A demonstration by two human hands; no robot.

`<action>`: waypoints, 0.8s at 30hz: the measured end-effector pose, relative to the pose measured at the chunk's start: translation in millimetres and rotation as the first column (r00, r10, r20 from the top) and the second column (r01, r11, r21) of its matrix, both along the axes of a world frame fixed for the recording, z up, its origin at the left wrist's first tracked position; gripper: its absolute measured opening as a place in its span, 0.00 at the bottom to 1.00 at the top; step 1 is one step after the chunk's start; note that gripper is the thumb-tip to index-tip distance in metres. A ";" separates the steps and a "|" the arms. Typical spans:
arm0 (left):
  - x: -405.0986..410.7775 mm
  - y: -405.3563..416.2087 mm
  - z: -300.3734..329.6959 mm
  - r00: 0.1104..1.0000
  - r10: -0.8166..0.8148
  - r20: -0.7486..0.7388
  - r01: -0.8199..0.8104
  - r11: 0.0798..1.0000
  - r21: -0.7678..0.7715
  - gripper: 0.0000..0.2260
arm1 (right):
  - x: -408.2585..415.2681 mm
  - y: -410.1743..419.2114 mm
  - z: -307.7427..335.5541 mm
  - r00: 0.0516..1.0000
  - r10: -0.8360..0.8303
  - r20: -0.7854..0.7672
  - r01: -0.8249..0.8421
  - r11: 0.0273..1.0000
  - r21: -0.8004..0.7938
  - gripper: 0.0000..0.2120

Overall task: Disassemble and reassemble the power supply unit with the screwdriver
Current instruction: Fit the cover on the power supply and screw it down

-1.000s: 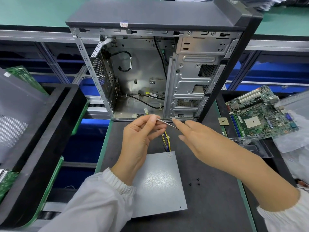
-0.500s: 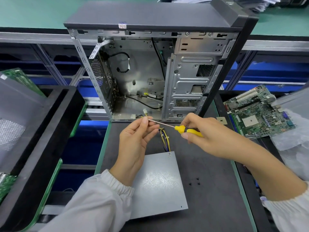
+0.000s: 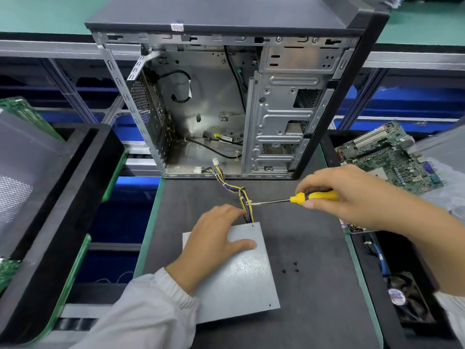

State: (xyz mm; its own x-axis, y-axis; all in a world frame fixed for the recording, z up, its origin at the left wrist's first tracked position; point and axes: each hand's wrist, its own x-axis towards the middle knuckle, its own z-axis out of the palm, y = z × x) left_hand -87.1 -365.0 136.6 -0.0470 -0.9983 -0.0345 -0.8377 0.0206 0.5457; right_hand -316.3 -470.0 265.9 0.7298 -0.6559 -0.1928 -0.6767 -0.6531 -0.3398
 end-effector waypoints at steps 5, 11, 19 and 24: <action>-8.5 4.6 -4.3 0.993 0.001 -0.114 -0.004 1.000 -0.029 0.23 | 1.1 -1.3 3.2 0.961 0.100 -0.256 -0.161 0.960 -0.231 0.09; -8.3 5.0 -3.2 0.987 0.020 -0.160 -0.023 1.000 -0.016 0.21 | 11.3 -1.5 1.4 0.945 0.143 -0.293 -0.224 0.938 -0.265 0.09; -9.2 5.7 -4.6 0.988 0.035 -0.149 -0.035 0.999 -0.002 0.21 | 22.6 -4.8 -5.9 0.926 0.184 -0.331 -0.282 0.918 -0.279 0.09; -9.4 5.9 -4.4 0.991 0.028 -0.129 -0.030 0.999 -0.012 0.21 | 30.2 -5.5 -7.7 0.916 0.198 -0.350 -0.302 0.912 -0.276 0.09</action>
State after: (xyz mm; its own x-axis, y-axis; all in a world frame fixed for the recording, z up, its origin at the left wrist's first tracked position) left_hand -96.5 -359.1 132.3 -0.0213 -0.9996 -0.0165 -0.7608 0.0055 0.6490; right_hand -286.0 -475.5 258.2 0.8156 -0.5231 -0.2473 -0.5121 -0.8515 0.1124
